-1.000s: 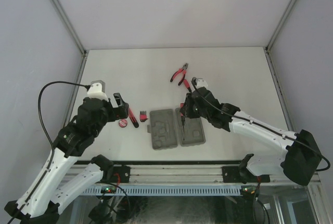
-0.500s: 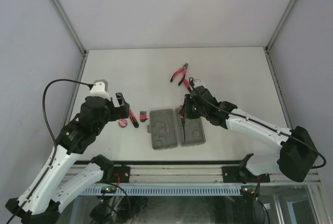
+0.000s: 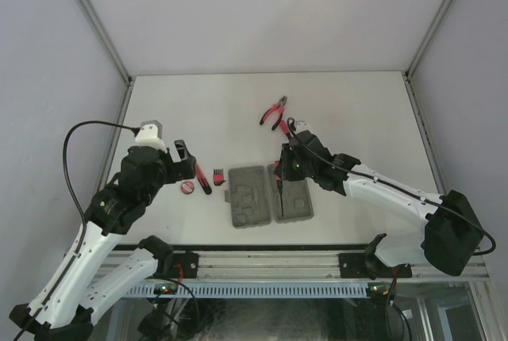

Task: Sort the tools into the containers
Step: Place the screwdriver in the storage box.

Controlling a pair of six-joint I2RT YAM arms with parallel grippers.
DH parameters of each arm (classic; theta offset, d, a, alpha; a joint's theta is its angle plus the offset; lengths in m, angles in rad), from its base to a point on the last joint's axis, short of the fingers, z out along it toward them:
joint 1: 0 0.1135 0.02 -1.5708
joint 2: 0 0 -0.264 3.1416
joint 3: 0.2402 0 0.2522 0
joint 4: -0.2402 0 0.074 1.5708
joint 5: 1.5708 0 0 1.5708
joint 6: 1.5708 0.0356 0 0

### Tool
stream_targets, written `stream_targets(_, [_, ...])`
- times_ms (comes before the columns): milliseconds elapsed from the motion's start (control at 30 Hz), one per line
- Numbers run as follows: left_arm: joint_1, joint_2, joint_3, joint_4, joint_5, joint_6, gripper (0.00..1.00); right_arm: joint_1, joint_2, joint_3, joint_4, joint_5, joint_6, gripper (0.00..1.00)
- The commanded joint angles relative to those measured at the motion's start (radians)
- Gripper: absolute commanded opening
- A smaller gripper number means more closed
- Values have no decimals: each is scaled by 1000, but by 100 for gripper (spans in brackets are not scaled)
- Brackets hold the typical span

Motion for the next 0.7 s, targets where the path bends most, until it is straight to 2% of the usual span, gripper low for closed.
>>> stream_targets(0, [17,-10,-26,47,24,19,100,-5,13,42,26,-7,-25,0])
stream_targets(667, [86,-16,-42,60,75,26,100,-34,219,198,-94,-20,-61,0])
